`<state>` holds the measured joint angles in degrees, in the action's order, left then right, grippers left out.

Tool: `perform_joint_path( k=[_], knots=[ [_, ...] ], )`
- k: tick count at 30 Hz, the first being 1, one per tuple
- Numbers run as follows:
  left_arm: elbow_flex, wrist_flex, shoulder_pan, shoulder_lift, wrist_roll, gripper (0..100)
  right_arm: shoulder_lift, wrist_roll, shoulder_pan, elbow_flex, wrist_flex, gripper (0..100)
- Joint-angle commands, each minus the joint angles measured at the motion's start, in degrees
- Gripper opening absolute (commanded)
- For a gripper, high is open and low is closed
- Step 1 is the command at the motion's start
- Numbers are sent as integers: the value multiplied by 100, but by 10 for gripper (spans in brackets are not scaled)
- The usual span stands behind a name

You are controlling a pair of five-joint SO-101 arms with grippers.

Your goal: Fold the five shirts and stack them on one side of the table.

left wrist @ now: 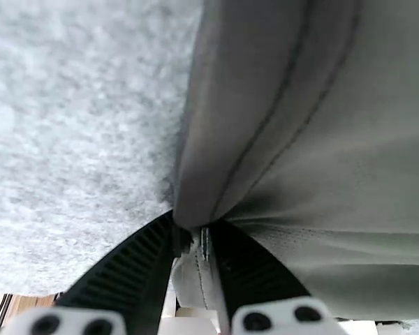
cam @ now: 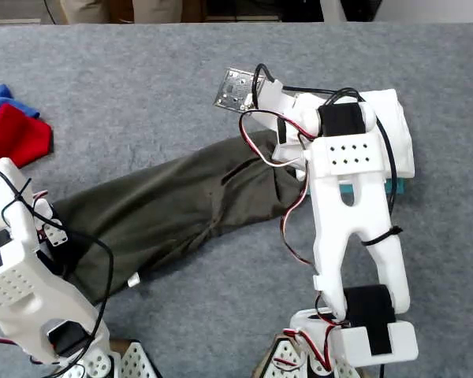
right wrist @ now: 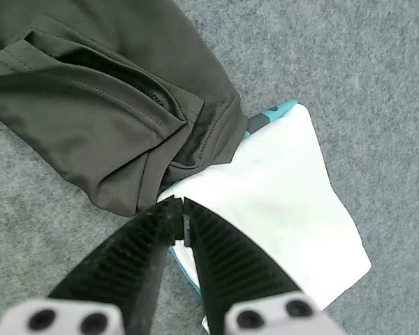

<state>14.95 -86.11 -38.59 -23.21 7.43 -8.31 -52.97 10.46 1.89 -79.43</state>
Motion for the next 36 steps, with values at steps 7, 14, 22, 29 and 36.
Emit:
perform_joint_path(
  k=[7, 14, 22, 29, 36],
  knots=[
    [-1354, -738, -905, 1385, 686, 19, -268, 88, 31, -637, -26, 2],
    [-1978, -993, -1969, 1552, 1398, 19, -268, 105, 31, -699, -26, 2],
    [-2400, -1046, -2154, 1604, 1662, 19, -277, 105, 31, -725, -9, 2],
    [-2673, -1468, -791, 1719, 1169, 19, -277, 97, -84, -1095, -264, 2],
    [-1688, -1468, 1574, 3134, 870, 19, -277, 123, -479, -1798, -870, 2]
  ],
)
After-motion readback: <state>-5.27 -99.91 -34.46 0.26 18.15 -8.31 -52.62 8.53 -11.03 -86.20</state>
